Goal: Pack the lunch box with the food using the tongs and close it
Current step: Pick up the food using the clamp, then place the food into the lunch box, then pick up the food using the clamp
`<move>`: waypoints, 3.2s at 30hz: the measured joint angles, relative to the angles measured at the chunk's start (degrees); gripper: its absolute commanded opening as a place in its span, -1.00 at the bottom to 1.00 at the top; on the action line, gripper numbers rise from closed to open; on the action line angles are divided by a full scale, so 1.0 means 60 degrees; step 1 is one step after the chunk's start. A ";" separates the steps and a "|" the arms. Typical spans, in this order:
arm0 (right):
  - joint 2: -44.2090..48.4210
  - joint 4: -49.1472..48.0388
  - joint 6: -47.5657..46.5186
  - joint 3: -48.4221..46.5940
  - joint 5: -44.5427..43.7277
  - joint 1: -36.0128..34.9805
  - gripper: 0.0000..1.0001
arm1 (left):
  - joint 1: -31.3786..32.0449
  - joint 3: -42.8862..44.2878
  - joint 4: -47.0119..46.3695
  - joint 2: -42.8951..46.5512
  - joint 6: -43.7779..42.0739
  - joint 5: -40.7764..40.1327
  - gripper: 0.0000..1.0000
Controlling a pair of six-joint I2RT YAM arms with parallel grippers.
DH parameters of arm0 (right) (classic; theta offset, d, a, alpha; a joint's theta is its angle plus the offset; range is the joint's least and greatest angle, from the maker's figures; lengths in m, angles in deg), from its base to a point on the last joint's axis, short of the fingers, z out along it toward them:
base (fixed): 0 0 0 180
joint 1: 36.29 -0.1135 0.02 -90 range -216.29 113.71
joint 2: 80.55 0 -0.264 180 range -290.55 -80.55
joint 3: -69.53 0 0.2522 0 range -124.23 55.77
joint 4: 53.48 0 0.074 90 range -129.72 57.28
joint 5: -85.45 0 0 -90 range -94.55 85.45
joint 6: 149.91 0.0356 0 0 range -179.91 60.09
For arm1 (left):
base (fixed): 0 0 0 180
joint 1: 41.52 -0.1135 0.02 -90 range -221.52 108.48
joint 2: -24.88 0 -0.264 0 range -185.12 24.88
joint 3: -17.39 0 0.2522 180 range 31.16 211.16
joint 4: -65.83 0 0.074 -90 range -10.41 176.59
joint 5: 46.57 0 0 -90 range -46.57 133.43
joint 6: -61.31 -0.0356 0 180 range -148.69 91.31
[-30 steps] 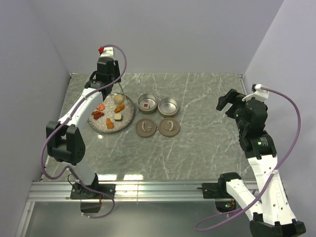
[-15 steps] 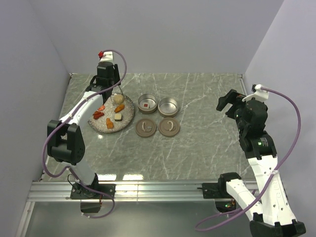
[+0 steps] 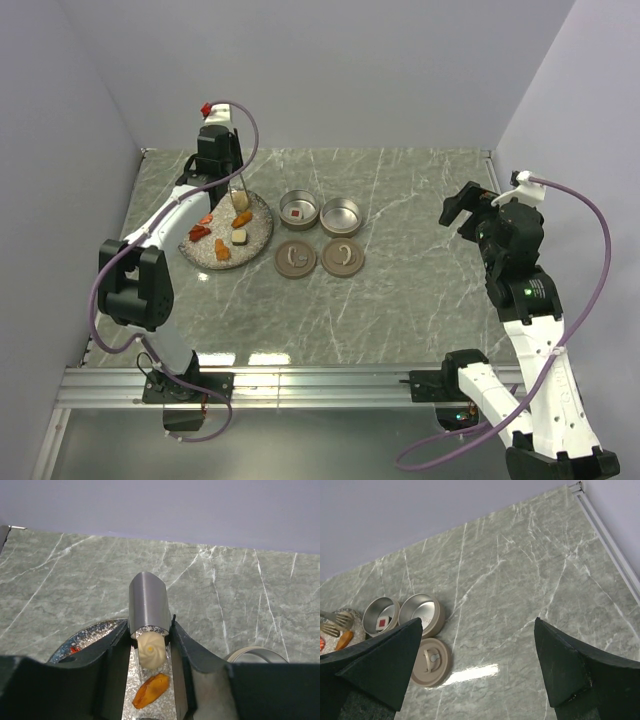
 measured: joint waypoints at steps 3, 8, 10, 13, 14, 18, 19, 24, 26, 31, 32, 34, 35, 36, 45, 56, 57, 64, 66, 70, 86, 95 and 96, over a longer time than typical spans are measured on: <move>0.0004 -0.0004 -0.0011 -0.0047 0.0000 0.0000 0.99 | -0.0004 0.0000 -0.0106 -0.0047 -0.0015 0.0000 -0.38; -0.0004 0.0000 -0.0029 -0.0055 0.0000 0.0000 0.99 | -0.0004 0.0000 -0.0164 -0.0062 -0.0076 0.0004 -0.46; -0.0004 0.0000 -0.0029 -0.0055 0.0000 0.0000 0.99 | -0.0004 0.0000 -0.0160 -0.0058 -0.0087 0.0011 -0.47; -0.0011 -0.0004 -0.0025 -0.0055 0.0004 0.0000 0.99 | -0.0004 0.0000 -0.0080 -0.0004 -0.0091 0.0066 -0.49; -0.0015 -0.0007 -0.0025 -0.0055 0.0004 0.0000 0.99 | -0.0004 -0.0004 -0.0025 0.0044 -0.0087 0.0091 -0.50; -0.0091 -0.0029 -0.0025 -0.0055 0.0036 0.0000 1.00 | -0.0007 -0.0189 0.0047 0.0514 -0.0087 0.0219 -0.51; -0.0127 -0.0040 -0.0022 -0.0055 0.0047 0.0000 0.99 | -0.0007 -0.0244 0.0076 0.0681 -0.0084 0.0255 -0.52; -0.0295 -0.0127 -0.0025 -0.0055 0.0113 0.0000 0.99 | -0.0004 -0.0382 0.0248 0.1497 -0.0084 0.0390 -0.53; -0.0317 -0.0157 -0.0025 -0.0055 0.0113 0.0000 0.99 | 0.0062 -0.0408 0.0342 0.1778 -0.0087 0.0448 -0.52; -0.0321 -0.0157 -0.0025 -0.0055 0.0113 0.0000 0.99 | 0.1020 -0.0412 0.0535 0.2073 -0.0124 0.0277 -0.52; -0.0321 -0.0160 -0.0022 -0.0055 0.0117 0.0000 0.99 | 0.1264 -0.0408 0.0576 0.2080 -0.0120 0.0277 -0.52; -0.0317 -0.0157 -0.0022 -0.0055 0.0135 0.0000 0.99 | 0.1829 -0.0350 0.0725 0.2076 -0.0106 0.0291 -0.52; -0.0317 -0.0153 -0.0022 -0.0055 0.0146 0.0000 0.99 | 0.2058 -0.0255 0.0882 0.2051 -0.0091 0.0321 -0.53; -0.0310 -0.0153 -0.0018 -0.0055 0.0153 0.0000 0.99 | 0.2255 -0.0102 0.0991 0.2007 -0.0087 0.0331 -0.53; 0.0015 -0.0142 0.0007 -0.0055 0.0142 0.0000 0.99 | 0.2980 0.1235 0.1089 0.1279 -0.0080 0.0350 -0.53; 0.0299 -0.0069 0.0007 -0.0055 -0.0004 0.0000 0.99 | 0.3483 0.2106 0.1523 0.0138 -0.0051 0.0470 -0.53; 0.0299 -0.0069 0.0011 -0.0051 0.0000 0.0000 0.99 | 0.3595 0.2259 0.1523 0.0055 -0.0022 0.0499 -0.53; 0.0295 -0.0069 0.0011 -0.0051 -0.0004 0.0000 0.99 | 0.4288 0.3173 0.1515 -0.0630 0.0255 0.0576 -0.53; 0.0295 -0.0069 0.0011 -0.0047 -0.0011 0.0000 1.00 | 0.4448 0.3333 0.1523 -0.0823 0.0259 0.0576 -0.53; 0.0302 -0.0066 0.0011 0.0011 -0.0076 0.0000 0.99 | 0.4626 0.3410 0.1643 -0.1071 0.0266 0.0576 -0.50; 0.0306 -0.0047 0.0007 0.0033 -0.0142 0.0000 0.99 | 0.4681 0.3410 0.1698 -0.1184 0.0266 0.0484 -0.03; 0.0299 -0.0055 0.0007 0.0033 -0.0131 0.0000 0.99 | 0.4685 0.3348 0.1632 -0.1129 0.0182 -0.0047 -0.17; 0.0288 -0.0058 0.0007 0.0033 -0.0113 0.0000 0.99 | 0.4685 0.3286 0.1636 -0.1071 0.0149 -0.0157 -0.17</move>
